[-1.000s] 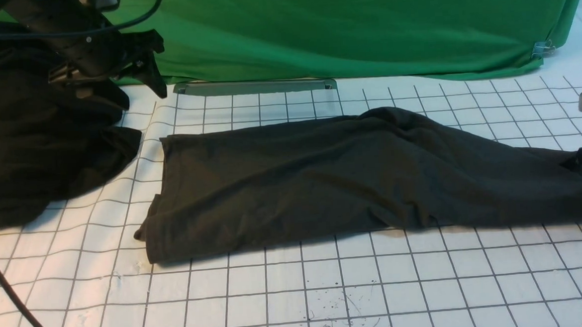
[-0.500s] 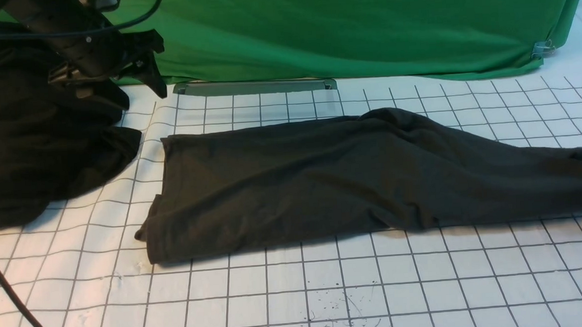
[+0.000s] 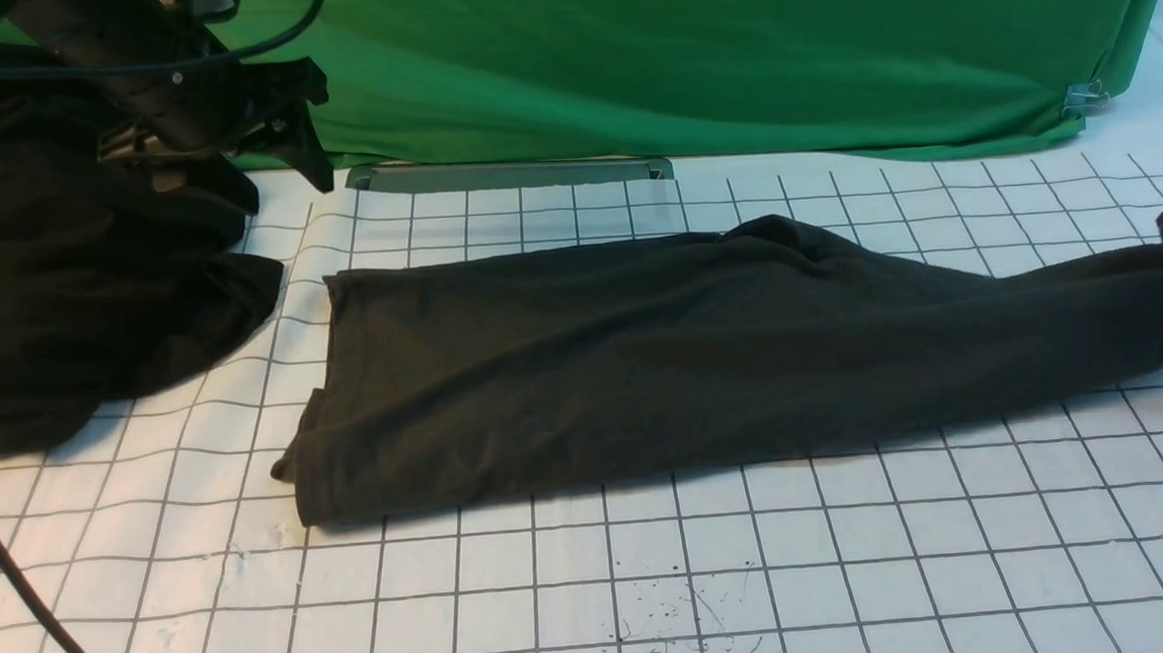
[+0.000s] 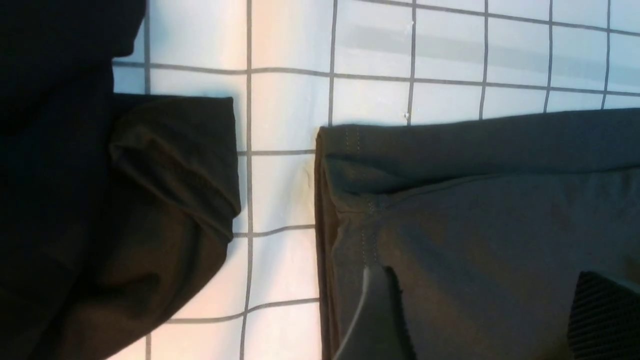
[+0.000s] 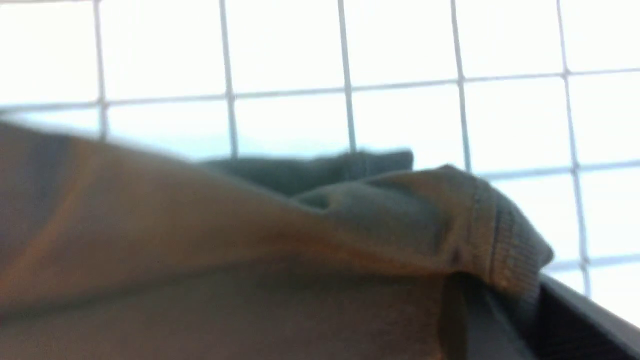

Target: Fold a long-sleeved shirt over a white checkered tablecloth.

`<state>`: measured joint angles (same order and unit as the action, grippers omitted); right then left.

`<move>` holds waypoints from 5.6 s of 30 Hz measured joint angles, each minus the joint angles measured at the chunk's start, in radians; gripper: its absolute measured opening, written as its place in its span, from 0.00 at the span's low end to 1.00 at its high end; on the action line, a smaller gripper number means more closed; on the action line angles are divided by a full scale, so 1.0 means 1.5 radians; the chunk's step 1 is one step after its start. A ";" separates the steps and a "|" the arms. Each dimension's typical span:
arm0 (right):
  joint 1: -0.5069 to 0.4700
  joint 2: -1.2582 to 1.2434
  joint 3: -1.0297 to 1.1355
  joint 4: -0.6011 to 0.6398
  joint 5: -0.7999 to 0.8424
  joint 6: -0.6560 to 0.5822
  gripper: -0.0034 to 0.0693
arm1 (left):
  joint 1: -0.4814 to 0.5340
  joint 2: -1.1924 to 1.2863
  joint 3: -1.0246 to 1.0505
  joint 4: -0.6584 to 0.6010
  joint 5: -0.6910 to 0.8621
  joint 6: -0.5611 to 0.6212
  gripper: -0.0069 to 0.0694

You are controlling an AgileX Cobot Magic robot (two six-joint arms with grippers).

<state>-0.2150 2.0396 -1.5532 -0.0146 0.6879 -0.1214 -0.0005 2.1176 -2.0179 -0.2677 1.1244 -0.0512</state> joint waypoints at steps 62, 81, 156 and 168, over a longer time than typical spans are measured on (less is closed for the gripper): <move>-0.032 0.139 -0.153 0.065 0.270 0.032 0.80 | 0.000 0.000 0.053 -0.126 0.061 0.074 0.09; -0.083 0.031 -0.172 0.024 0.319 -0.016 0.07 | -0.050 -0.152 0.095 -0.174 0.058 0.094 0.09; 0.478 -0.490 -0.268 0.060 0.348 0.032 0.11 | -0.060 -0.210 0.226 -0.122 0.019 0.153 0.16; 0.478 -0.820 -0.035 0.027 0.351 0.033 0.16 | -0.060 -0.210 0.226 -0.121 0.019 0.139 0.18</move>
<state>0.5023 0.8103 -1.6059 0.0263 1.2142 -0.0720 -0.0911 1.8022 -1.6790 -0.4491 1.1526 0.1573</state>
